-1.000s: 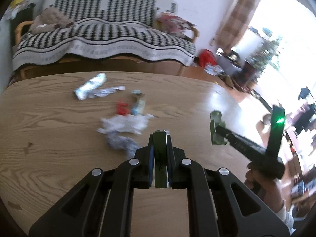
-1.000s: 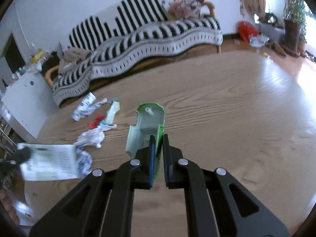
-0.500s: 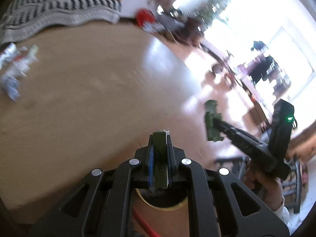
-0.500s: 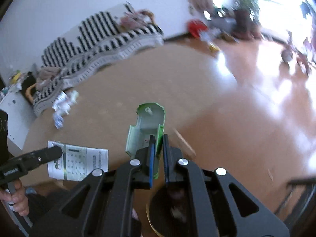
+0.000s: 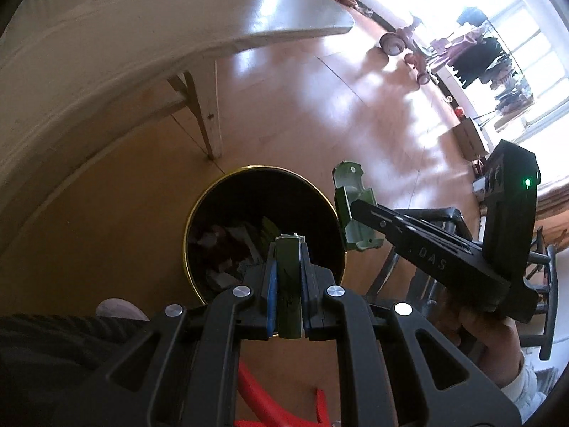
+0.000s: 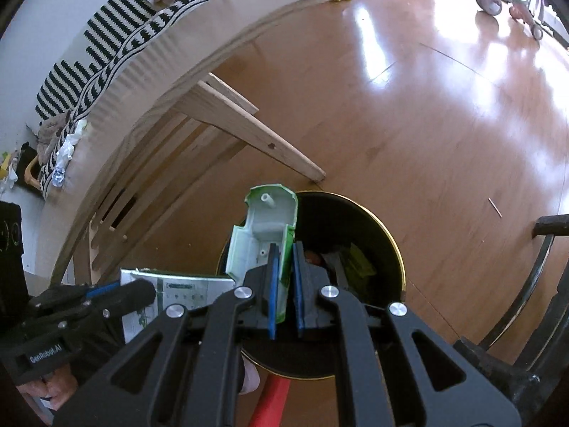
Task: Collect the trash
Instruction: 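Carry both green items to the black bin and open both tools, then move both open tools back over the table toward the crumpled cloth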
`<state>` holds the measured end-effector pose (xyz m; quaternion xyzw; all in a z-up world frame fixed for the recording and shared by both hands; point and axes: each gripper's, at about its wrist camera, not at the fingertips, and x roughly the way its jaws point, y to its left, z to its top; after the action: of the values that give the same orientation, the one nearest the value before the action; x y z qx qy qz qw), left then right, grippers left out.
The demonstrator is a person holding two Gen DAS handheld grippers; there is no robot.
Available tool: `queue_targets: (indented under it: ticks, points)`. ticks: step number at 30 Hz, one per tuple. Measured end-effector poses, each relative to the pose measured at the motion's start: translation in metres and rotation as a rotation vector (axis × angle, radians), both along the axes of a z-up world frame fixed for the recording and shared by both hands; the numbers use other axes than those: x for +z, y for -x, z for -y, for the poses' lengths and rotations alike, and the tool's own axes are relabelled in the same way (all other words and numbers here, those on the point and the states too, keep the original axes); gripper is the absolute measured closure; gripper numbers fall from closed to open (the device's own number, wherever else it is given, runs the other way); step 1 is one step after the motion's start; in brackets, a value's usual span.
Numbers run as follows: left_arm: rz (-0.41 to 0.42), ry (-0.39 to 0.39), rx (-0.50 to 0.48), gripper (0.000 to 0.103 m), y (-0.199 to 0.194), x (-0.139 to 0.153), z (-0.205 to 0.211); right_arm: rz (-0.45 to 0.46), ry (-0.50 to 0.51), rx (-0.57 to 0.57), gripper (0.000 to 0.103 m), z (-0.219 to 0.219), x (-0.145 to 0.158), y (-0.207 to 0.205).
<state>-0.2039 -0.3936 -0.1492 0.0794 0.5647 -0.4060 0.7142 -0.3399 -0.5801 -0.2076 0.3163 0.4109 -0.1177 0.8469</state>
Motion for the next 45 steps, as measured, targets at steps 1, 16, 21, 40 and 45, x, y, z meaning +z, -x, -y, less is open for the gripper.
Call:
queue_targets:
  ticks: [1,16,21,40,45]
  points:
    - [-0.001,-0.003,-0.001,0.093,0.0,-0.001,0.0,0.0,-0.009,0.0,0.095,0.0,-0.001,-0.001]
    - [0.187,-0.027,0.032,0.006,-0.01,0.026,-0.012,0.084,-0.069,-0.174,0.006,0.034,0.017,-0.004]
    - [0.29,-0.017,0.188,0.006,-0.04,0.062,-0.059,0.117,0.022,-0.219,0.006,0.036,0.034,-0.006]
    - [0.381,-0.125,0.775,0.006,-0.222,0.102,-0.239,0.222,0.279,0.142,0.006,-0.103,0.107,-0.16]
    - [0.371,-0.157,0.772,0.006,-0.27,0.095,-0.234,0.173,0.285,0.168,0.006,-0.109,0.102,-0.191]
